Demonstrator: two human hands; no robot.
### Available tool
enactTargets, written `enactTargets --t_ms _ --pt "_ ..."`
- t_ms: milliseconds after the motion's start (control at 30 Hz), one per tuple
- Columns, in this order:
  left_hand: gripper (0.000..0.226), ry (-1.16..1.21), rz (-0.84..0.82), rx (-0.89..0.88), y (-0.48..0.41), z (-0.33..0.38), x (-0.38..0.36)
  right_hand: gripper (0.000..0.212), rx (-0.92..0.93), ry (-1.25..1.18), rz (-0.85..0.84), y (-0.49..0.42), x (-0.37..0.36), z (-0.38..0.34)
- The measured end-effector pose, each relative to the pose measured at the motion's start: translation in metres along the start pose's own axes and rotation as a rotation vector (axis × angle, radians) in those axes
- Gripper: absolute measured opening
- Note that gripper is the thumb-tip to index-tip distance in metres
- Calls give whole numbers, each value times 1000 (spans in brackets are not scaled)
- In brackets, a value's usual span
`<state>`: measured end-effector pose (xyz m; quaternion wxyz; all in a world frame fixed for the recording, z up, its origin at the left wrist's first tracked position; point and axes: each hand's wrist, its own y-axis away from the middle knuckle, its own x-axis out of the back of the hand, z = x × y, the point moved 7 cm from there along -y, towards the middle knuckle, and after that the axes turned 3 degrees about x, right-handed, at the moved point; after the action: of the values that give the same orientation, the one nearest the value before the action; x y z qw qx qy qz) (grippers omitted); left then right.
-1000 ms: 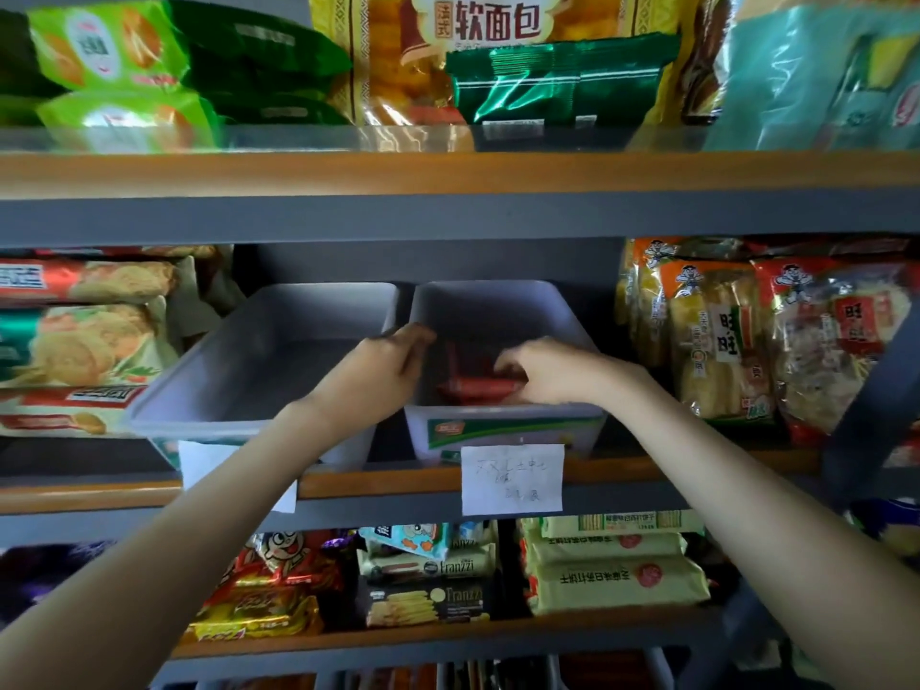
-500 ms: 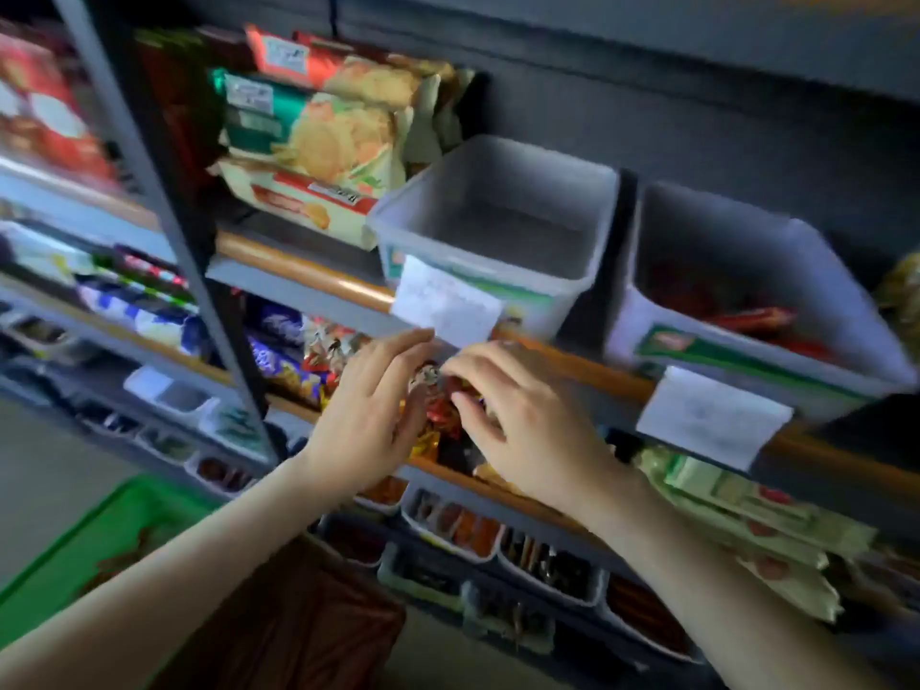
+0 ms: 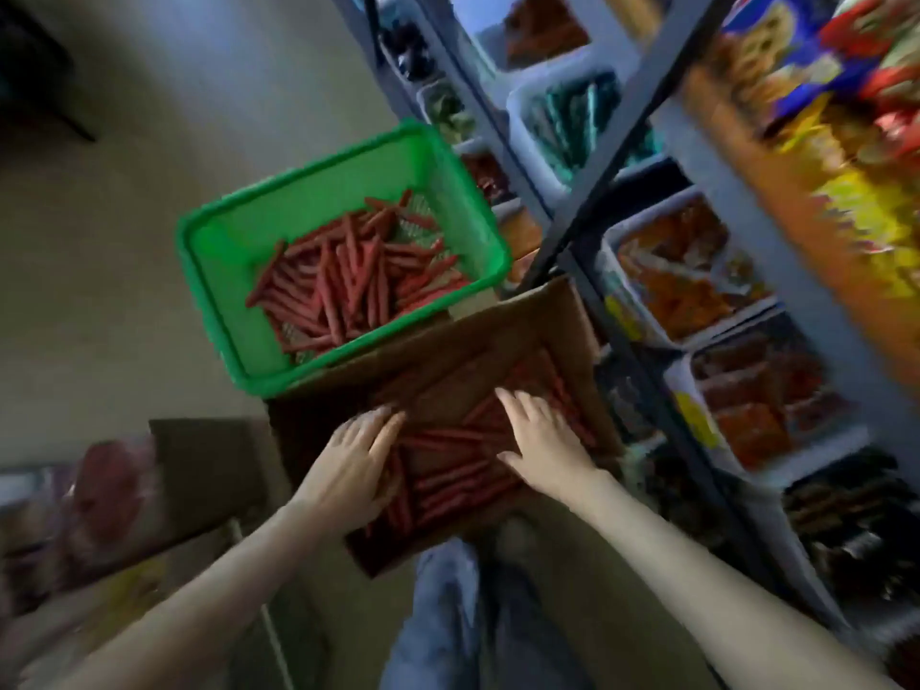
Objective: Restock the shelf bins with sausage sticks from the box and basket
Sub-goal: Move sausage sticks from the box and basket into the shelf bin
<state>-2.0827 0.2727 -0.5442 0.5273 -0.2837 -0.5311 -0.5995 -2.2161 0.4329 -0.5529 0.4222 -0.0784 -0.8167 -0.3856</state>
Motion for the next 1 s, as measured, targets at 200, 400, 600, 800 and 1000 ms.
enactTargets --t_ms 200,400,600,800,1000 --pt "110 -111 -182 45 -27 -19 -133 96 28 127 -232 -74 -123 9" --pt "108 -203 -155 139 -53 -24 -170 78 139 310 -65 -120 -147 -12" --pt "86 -218 -162 41 -56 -12 -165 43 185 363 -77 -117 -149 -18" --pt "58 -103 -14 1 -68 25 -100 43 197 305 1 -71 -93 -18" --pt "55 -142 146 -203 -76 83 53 35 173 117 256 12 64 -32"
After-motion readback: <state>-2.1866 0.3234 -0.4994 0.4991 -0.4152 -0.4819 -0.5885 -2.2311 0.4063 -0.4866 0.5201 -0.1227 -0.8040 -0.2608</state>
